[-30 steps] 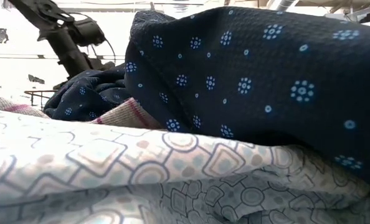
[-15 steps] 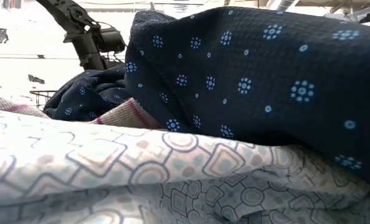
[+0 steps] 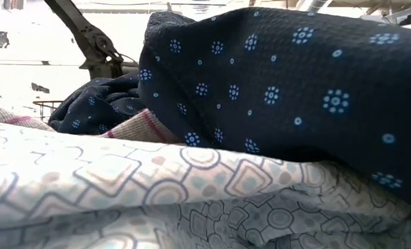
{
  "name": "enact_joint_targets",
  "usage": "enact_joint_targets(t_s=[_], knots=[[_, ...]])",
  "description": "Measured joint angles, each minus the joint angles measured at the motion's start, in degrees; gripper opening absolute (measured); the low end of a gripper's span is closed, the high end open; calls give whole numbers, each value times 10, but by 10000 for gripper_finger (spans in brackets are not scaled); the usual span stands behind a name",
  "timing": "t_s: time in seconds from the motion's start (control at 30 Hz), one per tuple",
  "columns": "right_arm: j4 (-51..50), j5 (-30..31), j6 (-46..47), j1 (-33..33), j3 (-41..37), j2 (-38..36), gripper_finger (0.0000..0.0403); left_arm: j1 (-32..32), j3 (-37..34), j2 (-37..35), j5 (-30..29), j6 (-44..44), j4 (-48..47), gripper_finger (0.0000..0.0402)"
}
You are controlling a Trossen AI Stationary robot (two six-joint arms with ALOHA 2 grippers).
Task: Pick & Place Cloths
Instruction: Put the blue shorts into the brown wire basket
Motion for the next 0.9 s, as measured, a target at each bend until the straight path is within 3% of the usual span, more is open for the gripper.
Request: enact_joint_targets(t_s=[0.3, 0.5, 0.67, 0.9], knots=[[0, 0, 0, 0, 0, 0, 172, 4, 2, 46, -2, 28, 3, 0], [0, 0, 0, 0, 0, 0, 172, 4, 0, 28, -6, 36, 0, 13], [0, 0, -1, 0, 0, 0, 172, 3, -5, -39, -10, 81, -17, 65], [0, -1, -4, 0, 0, 0, 173, 4, -4, -131, -15, 85, -20, 172]])
